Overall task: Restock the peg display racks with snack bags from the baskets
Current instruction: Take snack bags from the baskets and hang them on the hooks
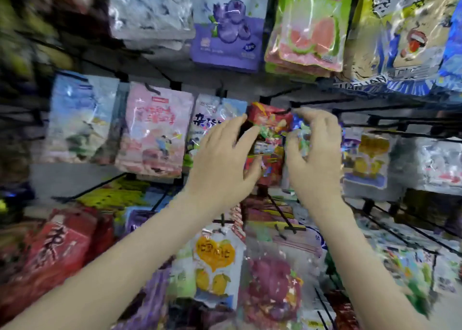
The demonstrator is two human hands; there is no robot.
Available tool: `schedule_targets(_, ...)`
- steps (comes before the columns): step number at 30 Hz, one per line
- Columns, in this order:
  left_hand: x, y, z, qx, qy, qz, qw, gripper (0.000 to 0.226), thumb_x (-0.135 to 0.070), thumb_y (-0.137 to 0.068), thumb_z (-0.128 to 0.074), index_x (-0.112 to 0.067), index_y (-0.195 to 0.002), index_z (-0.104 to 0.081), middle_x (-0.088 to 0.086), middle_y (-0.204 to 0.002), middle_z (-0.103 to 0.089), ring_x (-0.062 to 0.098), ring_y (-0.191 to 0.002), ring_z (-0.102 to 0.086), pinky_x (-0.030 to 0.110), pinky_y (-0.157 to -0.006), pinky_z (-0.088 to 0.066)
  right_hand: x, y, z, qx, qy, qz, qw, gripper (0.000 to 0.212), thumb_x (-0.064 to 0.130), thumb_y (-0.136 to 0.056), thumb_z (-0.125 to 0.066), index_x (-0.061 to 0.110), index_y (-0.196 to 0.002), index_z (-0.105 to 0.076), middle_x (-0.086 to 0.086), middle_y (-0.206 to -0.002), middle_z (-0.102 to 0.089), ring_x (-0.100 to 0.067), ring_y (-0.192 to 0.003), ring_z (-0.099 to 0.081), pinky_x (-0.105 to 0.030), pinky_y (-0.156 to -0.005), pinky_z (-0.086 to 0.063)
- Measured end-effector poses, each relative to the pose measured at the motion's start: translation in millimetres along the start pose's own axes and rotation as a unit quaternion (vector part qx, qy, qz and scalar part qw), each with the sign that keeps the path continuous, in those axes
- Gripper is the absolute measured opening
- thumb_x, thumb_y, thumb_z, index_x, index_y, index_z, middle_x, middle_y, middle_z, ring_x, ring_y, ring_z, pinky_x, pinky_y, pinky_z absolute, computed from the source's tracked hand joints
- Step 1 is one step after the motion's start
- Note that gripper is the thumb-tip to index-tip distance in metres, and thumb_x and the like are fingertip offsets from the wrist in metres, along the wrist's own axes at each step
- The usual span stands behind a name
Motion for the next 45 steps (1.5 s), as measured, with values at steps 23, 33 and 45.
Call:
schedule_targets(23, 313.6, 202.1, 202.7, 0.100, -0.118, 0.124, 0.980, 0.050, -0.017, -0.089, -0.058, -0.008, -0.138, -0.049, 0.019, -0.151, -0.033, 0.031, -0.137, -0.035, 0.042, -0.113, -0.027, 299.4, 89.9, -296.7, 0.293, -0.109, -0.017, 0.950, 0.060, 0.023, -0.087, -0.052, 0.009, -0.143, -0.036, -0.013, -0.146, -0.035, -0.030, -0.136, -0.031, -0.043, -0.108, -0.026)
schedule_targets(33, 315.9, 298.9, 263.7, 0.181, -0.214, 0.268, 0.922, 0.055, -0.018, -0.086, -0.064, -0.008, -0.137, -0.049, 0.025, -0.145, -0.039, 0.041, -0.128, -0.044, 0.051, -0.102, -0.039, 367.8, 143.5, -314.0, 0.295, -0.234, -0.077, 0.923, 0.087, 0.012, -0.089, -0.058, 0.012, -0.153, 0.001, -0.014, -0.149, -0.029, -0.028, -0.133, -0.028, -0.039, -0.107, -0.026)
schedule_targets(45, 347.3, 329.4, 309.6, 0.166, -0.238, 0.297, 0.910, 0.050, -0.008, -0.079, -0.065, -0.004, -0.127, -0.056, 0.026, -0.136, -0.049, 0.040, -0.119, -0.052, 0.047, -0.093, -0.047, 433.7, 202.2, -356.3, 0.400, -0.258, -0.022, 0.879, 0.065, 0.013, -0.092, -0.050, 0.019, -0.151, -0.022, -0.005, -0.155, -0.022, -0.019, -0.141, -0.017, -0.038, -0.113, -0.023)
Point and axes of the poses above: each hand's wrist, its own y-axis away from the middle knuckle, its own z-axis out of the back of the hand, x = y × z, the point moved 2 cm from there along -y, towards the middle knuckle
